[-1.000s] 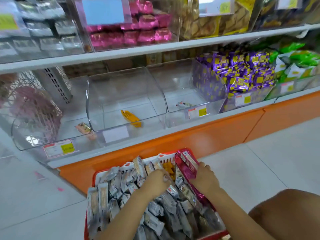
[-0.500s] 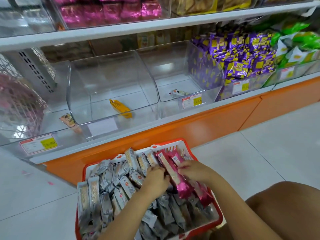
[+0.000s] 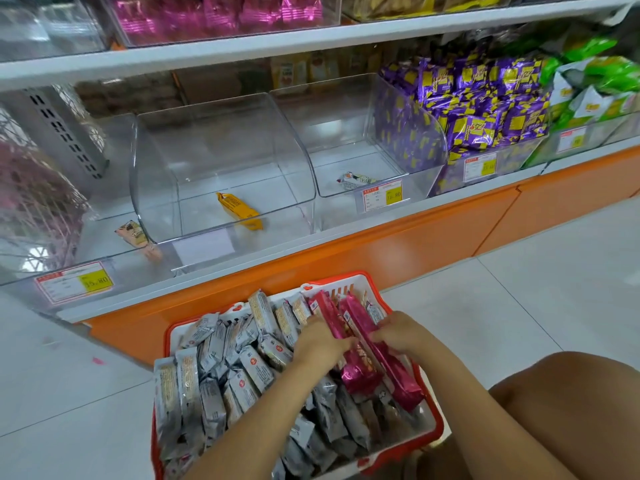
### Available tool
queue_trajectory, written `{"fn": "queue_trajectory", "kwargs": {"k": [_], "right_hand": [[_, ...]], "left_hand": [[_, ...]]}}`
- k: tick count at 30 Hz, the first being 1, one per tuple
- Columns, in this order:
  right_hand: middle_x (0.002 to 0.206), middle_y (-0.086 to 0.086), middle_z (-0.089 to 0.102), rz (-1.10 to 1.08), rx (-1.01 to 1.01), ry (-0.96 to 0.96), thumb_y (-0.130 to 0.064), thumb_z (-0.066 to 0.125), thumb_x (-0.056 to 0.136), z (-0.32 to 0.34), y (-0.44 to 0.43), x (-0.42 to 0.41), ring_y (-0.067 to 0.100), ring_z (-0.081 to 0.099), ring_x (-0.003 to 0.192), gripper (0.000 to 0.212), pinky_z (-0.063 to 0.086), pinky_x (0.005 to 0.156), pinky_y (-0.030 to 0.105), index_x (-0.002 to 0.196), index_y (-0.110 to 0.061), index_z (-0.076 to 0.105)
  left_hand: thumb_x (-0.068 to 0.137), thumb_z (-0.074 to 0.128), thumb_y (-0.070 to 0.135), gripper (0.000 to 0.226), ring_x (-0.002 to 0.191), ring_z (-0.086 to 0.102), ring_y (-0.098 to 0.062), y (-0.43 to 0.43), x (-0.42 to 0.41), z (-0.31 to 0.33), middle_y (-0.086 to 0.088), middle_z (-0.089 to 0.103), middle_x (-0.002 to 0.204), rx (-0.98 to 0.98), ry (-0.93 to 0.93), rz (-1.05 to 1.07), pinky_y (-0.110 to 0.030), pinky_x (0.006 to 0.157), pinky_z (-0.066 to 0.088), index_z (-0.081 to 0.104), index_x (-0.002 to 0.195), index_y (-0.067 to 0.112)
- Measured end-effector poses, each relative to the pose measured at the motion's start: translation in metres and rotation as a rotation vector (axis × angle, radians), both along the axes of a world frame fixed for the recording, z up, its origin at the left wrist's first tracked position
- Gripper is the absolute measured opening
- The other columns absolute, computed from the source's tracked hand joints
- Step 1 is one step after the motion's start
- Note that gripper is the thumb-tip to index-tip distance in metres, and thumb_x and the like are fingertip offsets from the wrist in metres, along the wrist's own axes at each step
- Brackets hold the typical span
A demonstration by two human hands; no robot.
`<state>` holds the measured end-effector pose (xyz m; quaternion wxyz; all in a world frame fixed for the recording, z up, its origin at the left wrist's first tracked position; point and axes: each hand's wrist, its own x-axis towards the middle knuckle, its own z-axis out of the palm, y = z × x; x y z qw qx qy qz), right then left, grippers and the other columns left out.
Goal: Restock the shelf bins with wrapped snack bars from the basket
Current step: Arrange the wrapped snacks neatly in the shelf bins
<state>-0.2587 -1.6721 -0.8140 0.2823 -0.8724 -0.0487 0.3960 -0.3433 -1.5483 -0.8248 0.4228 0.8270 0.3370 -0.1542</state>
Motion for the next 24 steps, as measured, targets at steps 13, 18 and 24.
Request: {"fn": "queue_trajectory", "kwargs": {"k": [13,18,24], "right_hand": [[0.067,0.002,0.048,0.157,-0.103,0.082,-0.006,0.069,0.084,0.004,-0.002,-0.005,0.01,0.049,0.054,0.018,0.04,0.048,0.018,0.08,-0.006,0.052],[0.089,0.01,0.059,0.07,-0.027,0.053,-0.005,0.074,0.078,0.014,-0.002,-0.011,0.02,0.06,0.078,0.024,0.05,0.065,0.027,0.091,-0.003,0.054],[0.087,0.002,0.056,-0.033,0.266,-0.215,-0.011,0.074,0.077,0.046,0.001,-0.023,0.01,0.053,0.069,0.033,0.043,0.057,0.022,0.089,-0.019,0.044]], "left_hand": [[0.074,0.066,0.006,0.049,0.087,0.062,-0.026,0.072,-0.051,0.012,-0.015,0.063,0.097,-1.223,-0.192,0.206,-0.044,0.083,0.052,0.053,0.122,0.006],[0.092,0.052,0.024,0.036,0.112,0.056,-0.033,0.065,-0.05,0.023,-0.021,0.06,0.114,-1.225,-0.245,0.24,-0.056,0.104,0.037,0.057,0.122,0.006],[0.091,0.04,0.045,0.053,0.12,0.053,-0.035,0.056,-0.046,0.032,-0.02,0.059,0.126,-1.254,-0.309,0.295,-0.055,0.106,0.035,0.052,0.129,0.011]]}}
